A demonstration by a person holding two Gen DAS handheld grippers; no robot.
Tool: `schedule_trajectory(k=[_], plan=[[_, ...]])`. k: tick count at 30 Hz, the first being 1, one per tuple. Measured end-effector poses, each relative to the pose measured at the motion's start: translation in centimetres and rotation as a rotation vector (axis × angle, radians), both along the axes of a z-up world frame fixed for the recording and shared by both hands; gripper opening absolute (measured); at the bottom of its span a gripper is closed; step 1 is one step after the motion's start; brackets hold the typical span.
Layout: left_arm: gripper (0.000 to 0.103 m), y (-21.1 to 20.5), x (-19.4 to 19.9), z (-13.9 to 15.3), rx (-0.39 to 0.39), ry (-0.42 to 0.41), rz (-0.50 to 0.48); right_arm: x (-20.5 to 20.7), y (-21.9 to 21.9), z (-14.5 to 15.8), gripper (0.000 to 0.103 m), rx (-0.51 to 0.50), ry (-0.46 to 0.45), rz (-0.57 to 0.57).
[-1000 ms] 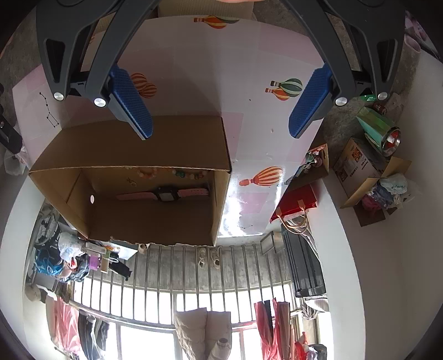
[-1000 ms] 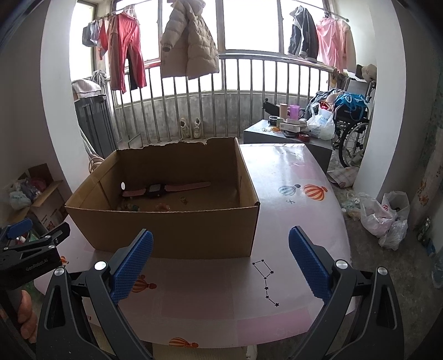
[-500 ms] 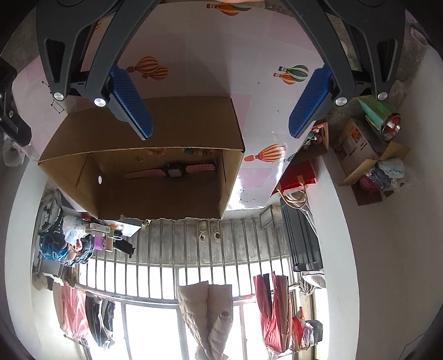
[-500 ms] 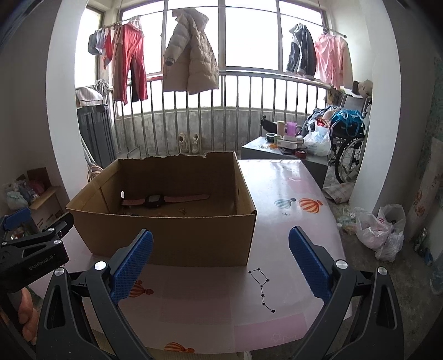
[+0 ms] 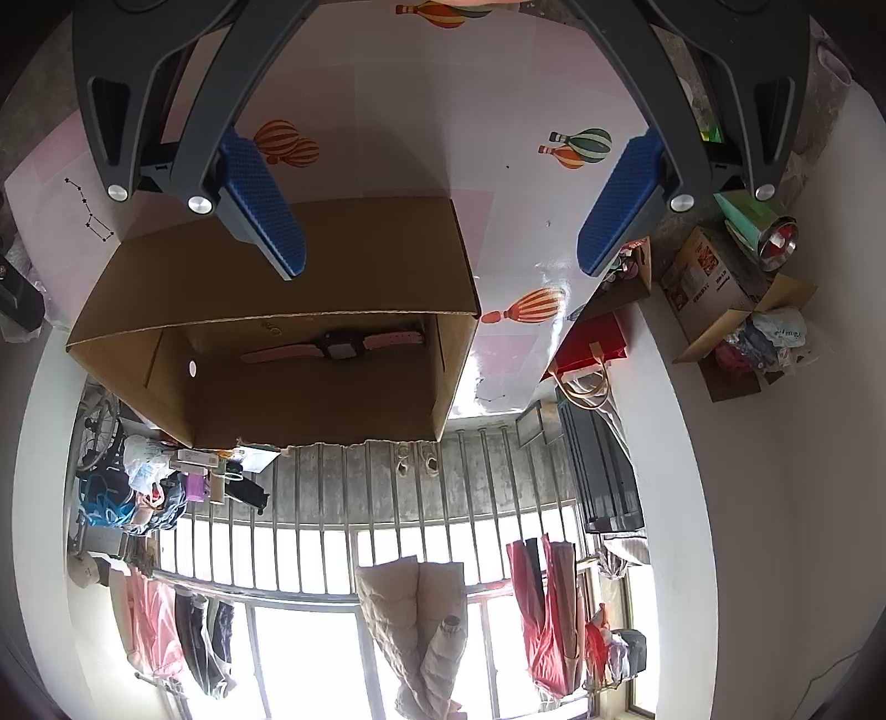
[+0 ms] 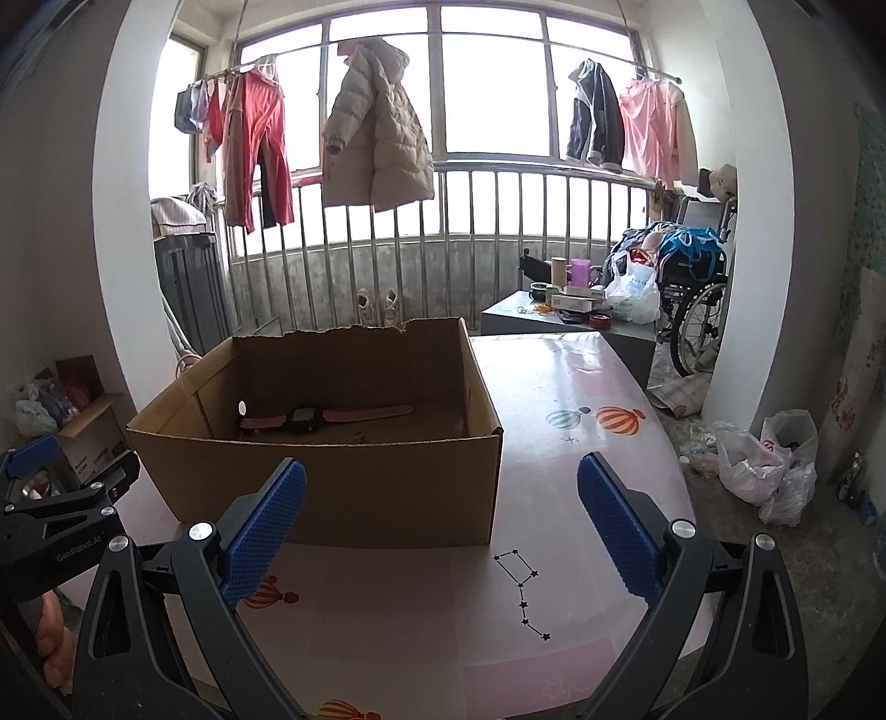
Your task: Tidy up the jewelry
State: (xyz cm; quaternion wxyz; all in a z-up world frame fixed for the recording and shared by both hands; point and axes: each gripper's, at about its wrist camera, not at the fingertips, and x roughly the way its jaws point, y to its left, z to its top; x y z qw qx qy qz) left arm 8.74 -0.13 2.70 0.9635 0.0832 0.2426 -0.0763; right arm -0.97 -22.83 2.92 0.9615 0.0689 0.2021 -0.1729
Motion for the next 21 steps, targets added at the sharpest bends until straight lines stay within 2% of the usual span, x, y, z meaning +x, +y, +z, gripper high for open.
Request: schedule_trajectory(k=[21], plan=[[0.095,0.8,0.86,-0.67,-0.009,0.033,0.022,0.57,-0.06,-0.89,0.096,0.012,0.03,0.012]])
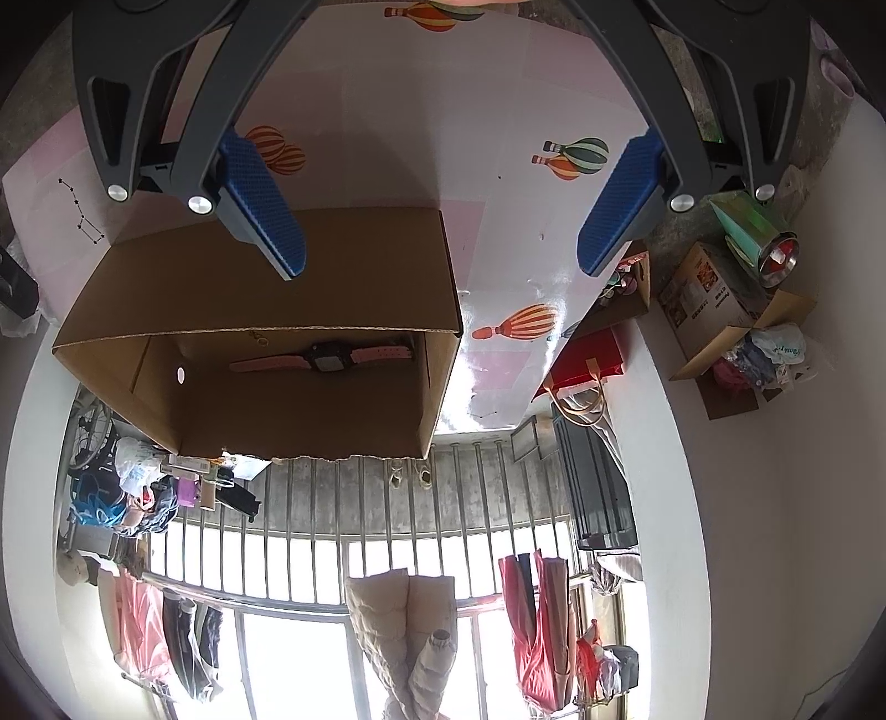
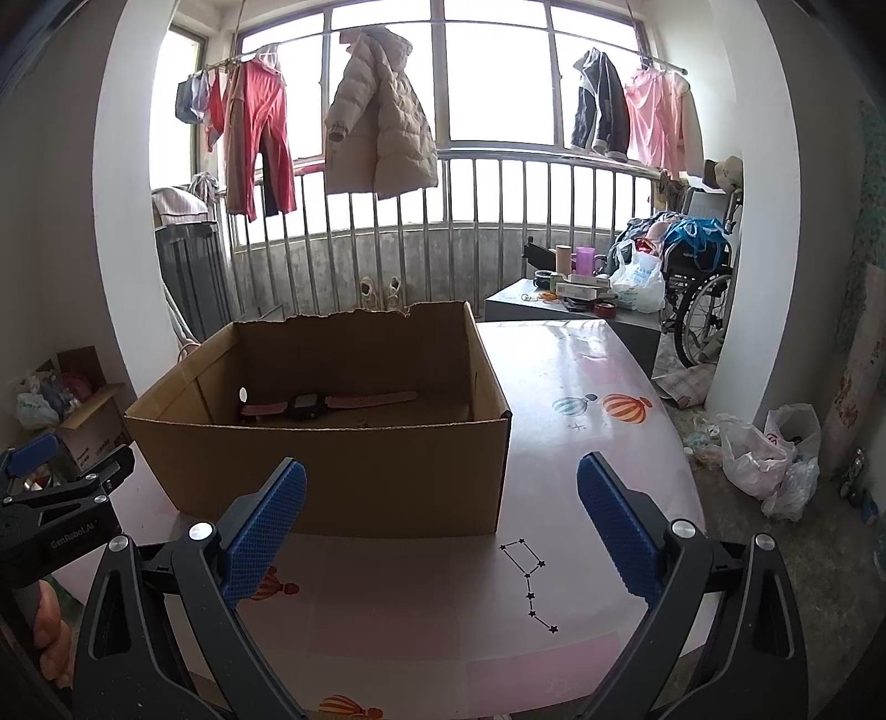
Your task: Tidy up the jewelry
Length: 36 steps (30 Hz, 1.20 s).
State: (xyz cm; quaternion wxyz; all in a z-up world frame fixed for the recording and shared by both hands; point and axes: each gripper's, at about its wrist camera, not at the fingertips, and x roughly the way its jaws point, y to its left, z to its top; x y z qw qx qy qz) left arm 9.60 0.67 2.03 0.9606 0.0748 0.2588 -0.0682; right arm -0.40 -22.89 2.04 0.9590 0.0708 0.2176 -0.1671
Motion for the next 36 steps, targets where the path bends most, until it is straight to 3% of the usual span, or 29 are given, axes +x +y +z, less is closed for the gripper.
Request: schedule_trajectory(k=[36], plan=[[0.095,-0.45,0.24,-0.7,0.023,0.063,0.006,0.4,-0.22,-0.49,0.096,0.011,0.031,-0.002]])
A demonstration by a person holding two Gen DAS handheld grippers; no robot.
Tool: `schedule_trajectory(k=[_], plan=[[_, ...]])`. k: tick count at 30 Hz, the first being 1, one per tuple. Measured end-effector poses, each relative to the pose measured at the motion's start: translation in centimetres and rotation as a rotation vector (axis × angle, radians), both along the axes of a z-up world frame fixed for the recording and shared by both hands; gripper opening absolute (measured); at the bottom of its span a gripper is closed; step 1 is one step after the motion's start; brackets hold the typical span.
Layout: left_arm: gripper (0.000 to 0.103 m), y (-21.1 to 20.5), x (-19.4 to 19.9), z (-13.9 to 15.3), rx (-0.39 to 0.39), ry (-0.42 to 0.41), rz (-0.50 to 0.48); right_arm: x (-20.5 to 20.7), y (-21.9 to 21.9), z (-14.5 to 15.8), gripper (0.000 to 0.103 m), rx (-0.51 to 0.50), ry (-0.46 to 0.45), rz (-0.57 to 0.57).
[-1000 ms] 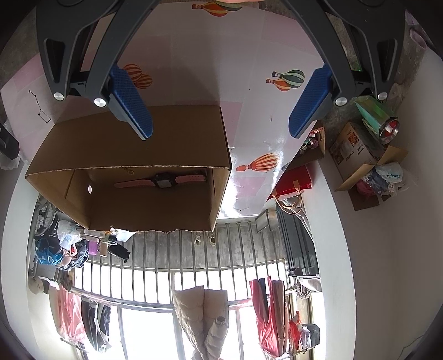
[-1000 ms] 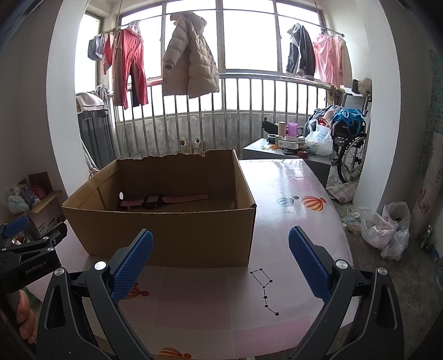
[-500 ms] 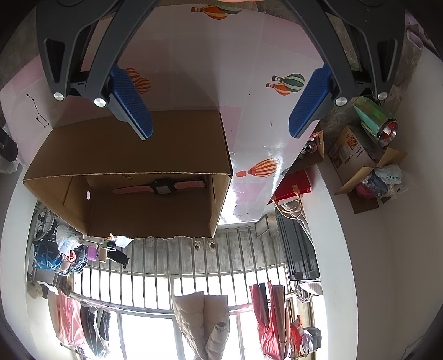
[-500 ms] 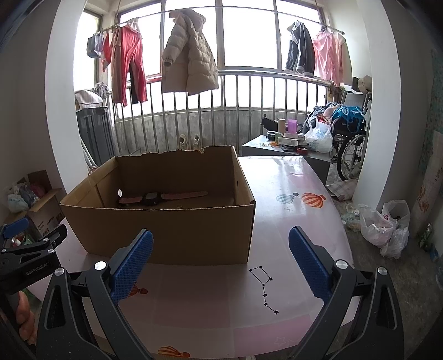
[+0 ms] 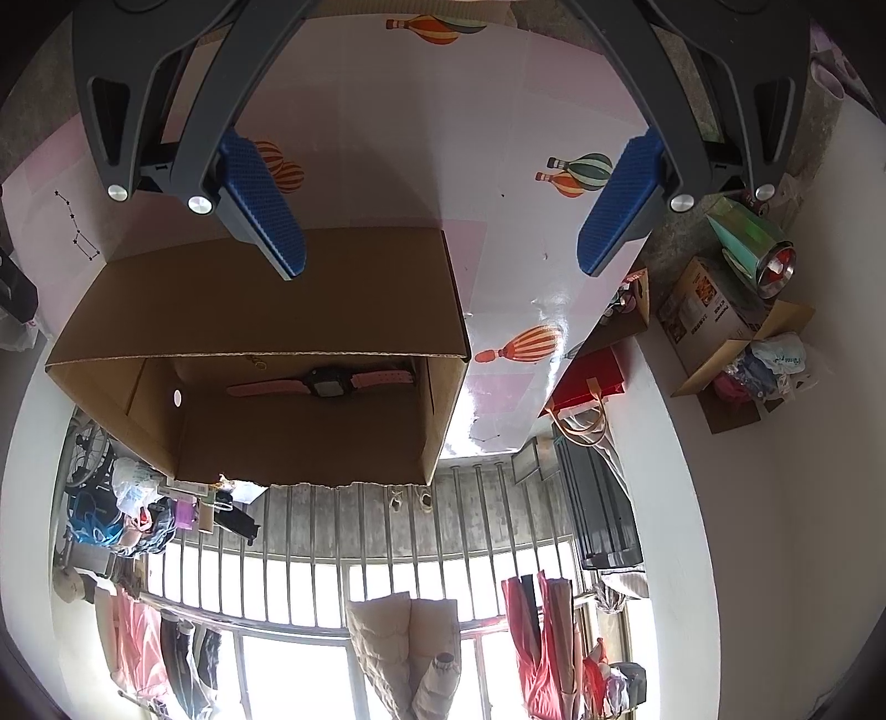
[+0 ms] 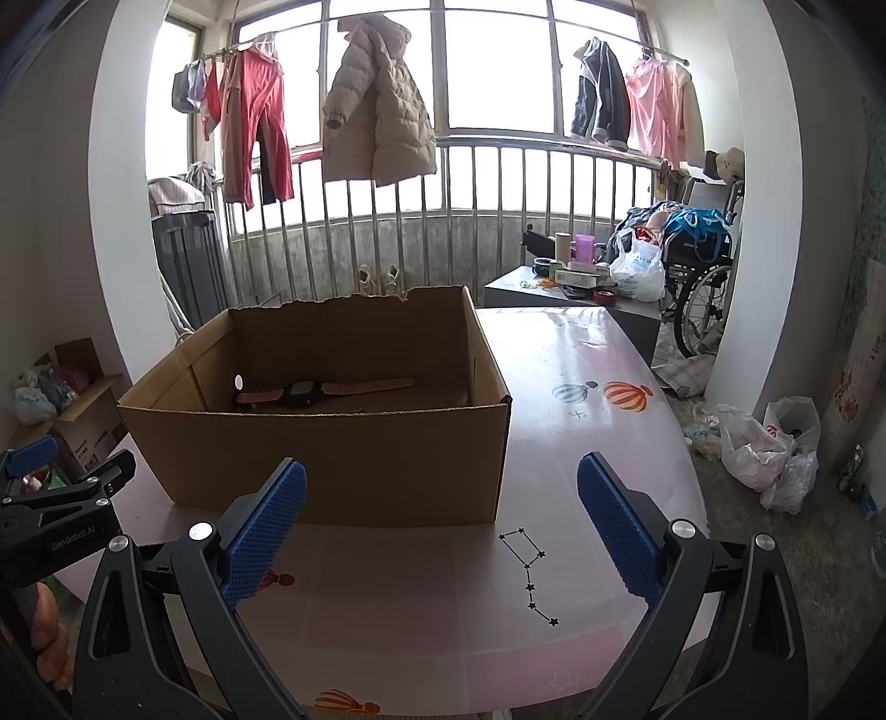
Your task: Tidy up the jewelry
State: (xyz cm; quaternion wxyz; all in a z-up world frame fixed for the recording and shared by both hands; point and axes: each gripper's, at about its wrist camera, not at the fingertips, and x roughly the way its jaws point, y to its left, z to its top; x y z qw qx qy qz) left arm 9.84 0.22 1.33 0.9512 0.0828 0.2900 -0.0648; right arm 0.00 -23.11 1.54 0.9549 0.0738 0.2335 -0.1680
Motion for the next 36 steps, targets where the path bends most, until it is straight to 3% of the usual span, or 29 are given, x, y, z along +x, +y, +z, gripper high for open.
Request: schedule_trajectory(k=[36], plan=[[0.095,0.13,-0.15,-0.59,-0.009,0.032,0.009,0.14,-0.22,-0.59,0.096,0.008,0.021,-0.005]])
